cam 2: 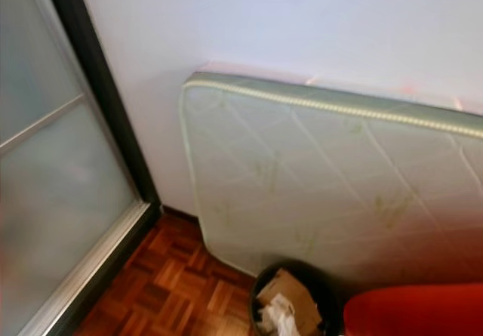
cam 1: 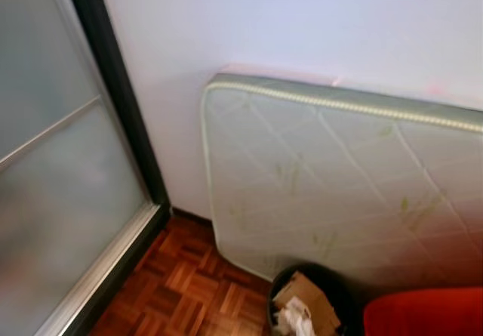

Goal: Clean up the room

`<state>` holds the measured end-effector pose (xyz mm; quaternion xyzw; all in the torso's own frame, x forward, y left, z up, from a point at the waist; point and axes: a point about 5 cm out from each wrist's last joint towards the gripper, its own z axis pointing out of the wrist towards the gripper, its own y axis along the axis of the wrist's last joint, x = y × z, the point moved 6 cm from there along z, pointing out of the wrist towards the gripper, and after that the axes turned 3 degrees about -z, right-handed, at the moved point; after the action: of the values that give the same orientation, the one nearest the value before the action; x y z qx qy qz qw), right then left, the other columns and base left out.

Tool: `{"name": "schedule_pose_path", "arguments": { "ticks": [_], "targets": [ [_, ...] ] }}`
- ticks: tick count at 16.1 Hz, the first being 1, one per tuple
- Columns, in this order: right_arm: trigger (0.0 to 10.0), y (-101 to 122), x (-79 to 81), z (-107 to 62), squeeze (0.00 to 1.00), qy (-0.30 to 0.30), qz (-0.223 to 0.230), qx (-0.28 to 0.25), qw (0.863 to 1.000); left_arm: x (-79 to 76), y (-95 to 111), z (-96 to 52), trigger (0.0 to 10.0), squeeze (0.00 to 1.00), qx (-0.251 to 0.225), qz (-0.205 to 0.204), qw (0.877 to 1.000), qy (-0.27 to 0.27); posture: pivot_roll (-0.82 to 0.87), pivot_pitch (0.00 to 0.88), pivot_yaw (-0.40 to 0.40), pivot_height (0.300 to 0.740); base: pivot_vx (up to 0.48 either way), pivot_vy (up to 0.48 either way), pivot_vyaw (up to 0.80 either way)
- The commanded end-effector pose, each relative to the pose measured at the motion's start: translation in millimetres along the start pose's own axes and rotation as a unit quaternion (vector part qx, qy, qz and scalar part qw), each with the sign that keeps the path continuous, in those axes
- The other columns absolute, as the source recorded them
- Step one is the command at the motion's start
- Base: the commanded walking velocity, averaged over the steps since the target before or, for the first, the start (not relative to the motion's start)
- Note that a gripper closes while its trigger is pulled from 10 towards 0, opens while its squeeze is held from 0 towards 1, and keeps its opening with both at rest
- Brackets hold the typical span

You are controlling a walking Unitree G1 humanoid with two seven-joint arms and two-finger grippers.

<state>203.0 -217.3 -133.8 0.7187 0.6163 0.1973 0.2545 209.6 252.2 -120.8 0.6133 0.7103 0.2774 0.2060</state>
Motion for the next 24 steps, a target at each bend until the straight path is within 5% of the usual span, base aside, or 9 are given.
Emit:
{"name": "schedule_pose_path", "arguments": {
  "ticks": [1, 13, 20, 24],
  "targets": [
    [10.0, -12.5, -2.5, -2.4, 0.00, -0.002, 0.004, 0.018, 1.000, 4.1, -14.0, -3.2, 10.0, 0.00, 0.020, -0.006, 1.000, 0.006, 0.02, 0.142, 0.013, 0.740, -0.277, 0.000, 0.00],
    [10.0, -15.9, -9.3, -3.9, 0.00, -0.001, 0.005, 0.022, 1.000, 3.5, -13.7, -3.1, 10.0, 0.00, 0.019, -0.007, 1.000, 0.006, 0.03, 0.140, 0.012, 0.740, -0.281, 0.000, 0.00],
    [10.0, -18.3, 22.2, -2.4, 0.00, 0.015, 0.007, 0.025, 1.000, 3.2, -14.8, -3.2, 10.0, 0.00, 0.021, -0.005, 1.000, 0.006, 0.03, 0.141, 0.008, 0.740, -0.080, 0.000, 0.00],
    [10.0, -30.0, 7.8, -6.1, 0.00, 0.012, 0.007, 0.037, 0.999, 1.1, -14.9, -3.2, 10.0, 0.00, 0.021, -0.008, 1.000, -0.003, 0.03, 0.142, 0.009, 0.740, 0.000, 0.000, -0.76]
  ]
}}
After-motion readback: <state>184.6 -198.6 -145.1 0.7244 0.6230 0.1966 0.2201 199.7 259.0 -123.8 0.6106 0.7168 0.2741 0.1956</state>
